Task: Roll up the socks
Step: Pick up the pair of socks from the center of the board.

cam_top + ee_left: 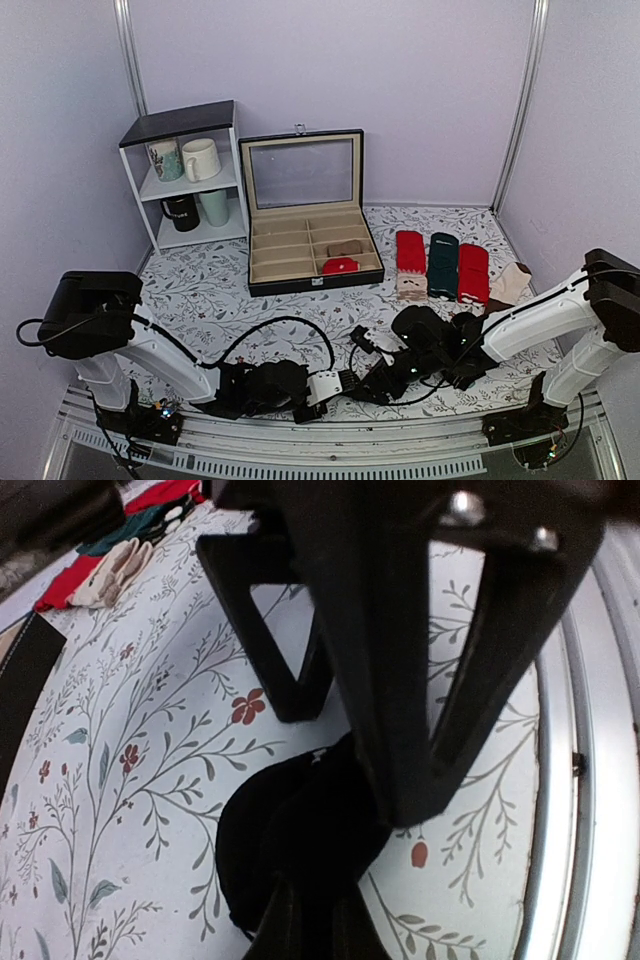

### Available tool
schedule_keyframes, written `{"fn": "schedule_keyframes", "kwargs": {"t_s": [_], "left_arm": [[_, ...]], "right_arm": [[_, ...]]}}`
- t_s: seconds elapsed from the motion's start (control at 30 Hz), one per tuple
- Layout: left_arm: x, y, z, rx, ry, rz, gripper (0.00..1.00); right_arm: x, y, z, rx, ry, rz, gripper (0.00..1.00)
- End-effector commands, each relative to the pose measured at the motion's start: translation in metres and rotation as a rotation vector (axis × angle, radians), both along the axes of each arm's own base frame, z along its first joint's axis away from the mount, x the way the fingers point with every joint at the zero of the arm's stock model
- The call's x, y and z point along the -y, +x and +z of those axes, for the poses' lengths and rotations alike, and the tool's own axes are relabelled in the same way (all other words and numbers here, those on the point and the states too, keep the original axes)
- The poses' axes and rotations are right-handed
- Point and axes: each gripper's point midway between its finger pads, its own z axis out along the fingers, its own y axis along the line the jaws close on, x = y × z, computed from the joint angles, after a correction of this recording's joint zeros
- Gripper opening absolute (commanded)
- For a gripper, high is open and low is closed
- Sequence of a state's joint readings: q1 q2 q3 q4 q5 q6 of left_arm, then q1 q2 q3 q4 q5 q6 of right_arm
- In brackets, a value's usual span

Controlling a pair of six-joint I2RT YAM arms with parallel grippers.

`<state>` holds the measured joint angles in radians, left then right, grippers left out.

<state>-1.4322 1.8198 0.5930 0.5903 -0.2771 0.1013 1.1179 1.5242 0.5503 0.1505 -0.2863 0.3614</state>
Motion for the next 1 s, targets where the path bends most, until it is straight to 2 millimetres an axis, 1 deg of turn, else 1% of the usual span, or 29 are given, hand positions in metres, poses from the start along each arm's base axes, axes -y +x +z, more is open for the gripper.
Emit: {"fn": "schedule_keyframes", "kwargs": {"t_s": [0.0, 0.1, 0.17, 0.3, 0.4, 0.5, 0.57, 0.7, 0.73, 0.8, 0.83, 0.87, 0.9, 0.97], "left_arm": [[-0.052, -0.023, -0.072, -0.130, 0.277, -0.052, 0.00], [-0.053, -0.023, -0.072, -0.130, 0.278, -0.050, 0.00], [-0.053, -0.022, -0.071, -0.129, 0.276, -0.046, 0.00], [-0.054, -0.020, -0.071, -0.129, 0.276, -0.039, 0.00], [-0.054, -0.020, -0.072, -0.130, 0.278, -0.039, 0.00], [-0.053, -0.020, -0.073, -0.129, 0.281, -0.037, 0.00], [-0.054, -0.018, -0.072, -0.124, 0.280, -0.029, 0.00], [-0.052, -0.011, -0.063, -0.093, 0.257, 0.004, 0.00], [-0.051, -0.009, -0.058, -0.080, 0.242, 0.009, 0.04], [-0.048, -0.003, -0.040, -0.043, 0.192, 0.023, 0.19], [-0.045, 0.000, -0.027, -0.023, 0.157, 0.029, 0.25], [-0.044, 0.002, -0.014, -0.005, 0.124, 0.032, 0.29], [-0.043, 0.004, -0.001, 0.013, 0.094, 0.035, 0.35], [-0.044, 0.008, 0.025, 0.043, 0.030, 0.054, 0.49]], "right_arm": [[-0.023, -0.001, 0.000, -0.016, 0.038, 0.073, 0.72], [-0.028, -0.002, -0.005, -0.030, 0.045, 0.091, 0.69], [-0.027, -0.002, -0.009, -0.038, 0.035, 0.085, 0.66], [-0.021, -0.007, -0.018, -0.061, 0.020, 0.085, 0.56], [-0.016, -0.013, -0.026, -0.092, 0.007, 0.093, 0.47], [-0.016, -0.018, -0.032, -0.122, 0.002, 0.102, 0.31], [-0.015, -0.019, -0.035, -0.128, -0.004, 0.103, 0.24], [-0.007, -0.013, -0.046, -0.109, -0.056, 0.059, 0.13], [-0.004, -0.011, -0.049, -0.102, -0.073, 0.043, 0.11], [-0.001, -0.007, -0.050, -0.092, -0.081, 0.019, 0.07], [0.001, -0.005, -0.050, -0.087, -0.086, 0.003, 0.06], [0.002, -0.003, -0.048, -0.083, -0.089, -0.012, 0.05], [0.002, -0.001, -0.047, -0.077, -0.088, -0.021, 0.04], [0.003, 0.002, -0.041, -0.065, -0.086, -0.035, 0.04]]}}
